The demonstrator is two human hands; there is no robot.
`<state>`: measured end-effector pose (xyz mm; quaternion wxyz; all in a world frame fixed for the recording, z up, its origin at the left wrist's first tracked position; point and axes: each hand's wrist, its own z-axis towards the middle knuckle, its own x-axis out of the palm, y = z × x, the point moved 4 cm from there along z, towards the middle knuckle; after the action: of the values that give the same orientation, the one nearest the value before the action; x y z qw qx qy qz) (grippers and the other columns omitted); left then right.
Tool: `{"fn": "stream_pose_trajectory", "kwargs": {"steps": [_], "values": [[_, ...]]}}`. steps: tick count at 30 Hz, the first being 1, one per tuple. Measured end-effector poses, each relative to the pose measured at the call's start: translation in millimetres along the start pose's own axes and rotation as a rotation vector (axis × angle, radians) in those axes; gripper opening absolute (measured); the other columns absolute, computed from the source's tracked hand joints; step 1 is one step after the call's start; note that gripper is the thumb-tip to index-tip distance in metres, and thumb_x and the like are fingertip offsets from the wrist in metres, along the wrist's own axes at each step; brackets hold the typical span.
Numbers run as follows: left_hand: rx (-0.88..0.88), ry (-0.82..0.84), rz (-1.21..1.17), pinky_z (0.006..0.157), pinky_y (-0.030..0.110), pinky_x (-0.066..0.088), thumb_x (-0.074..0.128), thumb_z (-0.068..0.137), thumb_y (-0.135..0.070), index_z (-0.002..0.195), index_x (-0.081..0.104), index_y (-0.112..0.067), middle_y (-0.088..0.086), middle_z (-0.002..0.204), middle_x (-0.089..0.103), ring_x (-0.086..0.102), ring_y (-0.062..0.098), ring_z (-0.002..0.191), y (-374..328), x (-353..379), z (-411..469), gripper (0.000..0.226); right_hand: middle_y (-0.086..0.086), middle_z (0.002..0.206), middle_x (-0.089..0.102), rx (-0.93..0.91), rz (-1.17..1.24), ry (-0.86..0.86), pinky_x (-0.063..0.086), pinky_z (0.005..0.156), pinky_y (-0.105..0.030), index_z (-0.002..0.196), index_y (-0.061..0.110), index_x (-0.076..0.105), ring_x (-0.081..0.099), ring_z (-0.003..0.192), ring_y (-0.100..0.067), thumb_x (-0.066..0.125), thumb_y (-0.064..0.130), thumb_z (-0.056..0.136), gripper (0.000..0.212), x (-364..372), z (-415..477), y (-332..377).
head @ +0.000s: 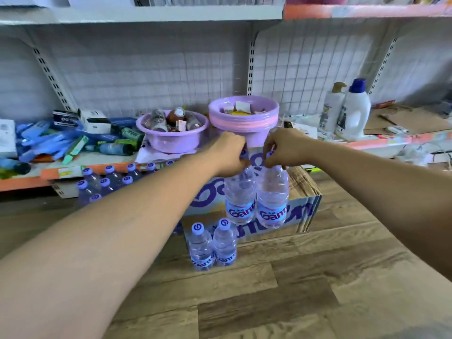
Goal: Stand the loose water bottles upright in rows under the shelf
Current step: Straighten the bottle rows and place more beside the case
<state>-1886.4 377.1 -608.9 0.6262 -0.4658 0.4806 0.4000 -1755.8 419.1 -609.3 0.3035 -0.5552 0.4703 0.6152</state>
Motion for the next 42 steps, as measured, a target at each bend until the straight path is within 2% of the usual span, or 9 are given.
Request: {"fn": "stream_pose_trajectory", "kwargs": {"steps": [5, 8, 11, 14, 19, 25, 31, 39, 42], "values": [[0.036, 0.039, 0.015, 0.080, 0.037, 0.043, 0.059, 0.087, -0.026, 0.103, 0.059, 0.001, 0.022, 0.111, 0.062, 0.057, 0.035, 0.103, -33, 39, 15, 0.031, -0.004, 0.074, 0.066, 0.064, -0.019, 0.046, 0.041, 0.050, -0.014, 0.090, 0.010, 0.071, 0.056, 0.041, -0.004, 0.069, 0.018, 0.076, 0.016, 27, -8, -44], [0.041, 0.123, 0.028, 0.076, 0.038, 0.044, 0.059, 0.084, -0.024, 0.085, 0.055, -0.008, 0.018, 0.097, 0.061, 0.057, 0.037, 0.093, -34, 77, 19, 0.016, 0.001, 0.075, 0.060, 0.069, -0.005, 0.064, 0.042, 0.054, -0.018, 0.095, 0.010, 0.071, 0.056, 0.045, -0.007, 0.069, 0.016, 0.077, 0.019, 51, -11, -57], [-0.001, 0.199, 0.007, 0.065, 0.035, 0.043, 0.056, 0.080, -0.019, 0.066, 0.042, -0.015, 0.005, 0.073, 0.046, 0.058, 0.035, 0.083, -30, 115, 19, 0.021, -0.001, 0.081, 0.055, 0.054, -0.047, 0.088, 0.046, 0.068, -0.025, 0.099, 0.012, 0.071, 0.061, 0.078, -0.023, 0.069, 0.016, 0.078, 0.022, 81, -10, -65], [-0.027, 0.284, 0.059, 0.069, 0.032, 0.041, 0.056, 0.085, -0.018, 0.092, 0.062, -0.009, 0.015, 0.094, 0.057, 0.060, 0.033, 0.098, -25, 150, 16, 0.012, -0.008, 0.098, 0.063, 0.050, -0.016, 0.128, 0.043, 0.065, -0.024, 0.101, 0.011, 0.070, 0.056, 0.084, -0.022, 0.068, 0.015, 0.078, 0.023, 114, -5, -71], [-0.077, 0.275, 0.041, 0.089, 0.034, 0.044, 0.058, 0.088, -0.021, 0.109, 0.059, -0.002, 0.017, 0.119, 0.054, 0.053, 0.032, 0.113, -3, 190, 14, 0.028, -0.009, 0.110, 0.066, 0.034, 0.009, 0.181, 0.039, 0.071, -0.025, 0.103, 0.012, 0.069, 0.054, 0.088, -0.021, 0.068, 0.015, 0.078, 0.025, 156, 10, -76], [-0.136, 0.337, 0.003, 0.081, 0.040, 0.050, 0.058, 0.084, -0.022, 0.083, 0.052, -0.014, 0.010, 0.095, 0.047, 0.054, 0.033, 0.087, 9, 219, 10, 0.010, -0.010, 0.112, 0.064, 0.021, 0.033, 0.211, 0.039, 0.072, -0.025, 0.107, 0.013, 0.067, 0.051, 0.090, -0.022, 0.065, 0.014, 0.080, 0.027, 176, 20, -81], [-0.162, 0.310, -0.006, 0.083, 0.040, 0.050, 0.059, 0.089, -0.026, 0.114, 0.056, -0.009, 0.010, 0.103, 0.043, 0.057, 0.033, 0.097, 14, 222, 9, 0.030, -0.003, 0.094, 0.043, -0.010, 0.049, 0.191, 0.038, 0.075, -0.026, 0.112, 0.012, 0.061, 0.052, 0.100, -0.028, 0.063, 0.011, 0.081, 0.031, 186, 19, -84], [-0.142, 0.198, -0.024, 0.086, 0.041, 0.049, 0.052, 0.094, -0.031, 0.134, 0.041, -0.010, 0.008, 0.127, 0.039, 0.052, 0.028, 0.110, 13, 214, -11, 0.046, -0.009, 0.123, 0.045, -0.044, -0.267, 0.106, 0.045, 0.065, -0.036, 0.124, 0.010, 0.046, 0.058, 0.103, -0.034, 0.054, 0.036, 0.090, 0.043, 189, 11, -81], [-0.125, 0.084, -0.023, 0.089, 0.044, 0.048, 0.047, 0.095, -0.033, 0.135, 0.041, -0.008, 0.009, 0.129, 0.039, 0.046, 0.028, 0.116, 21, 208, -23, 0.046, -0.009, 0.122, 0.053, -0.030, -0.295, 0.012, 0.048, 0.081, -0.038, 0.120, 0.011, 0.053, 0.051, 0.116, -0.030, 0.048, 0.045, 0.090, 0.046, 184, 13, -68]]}}
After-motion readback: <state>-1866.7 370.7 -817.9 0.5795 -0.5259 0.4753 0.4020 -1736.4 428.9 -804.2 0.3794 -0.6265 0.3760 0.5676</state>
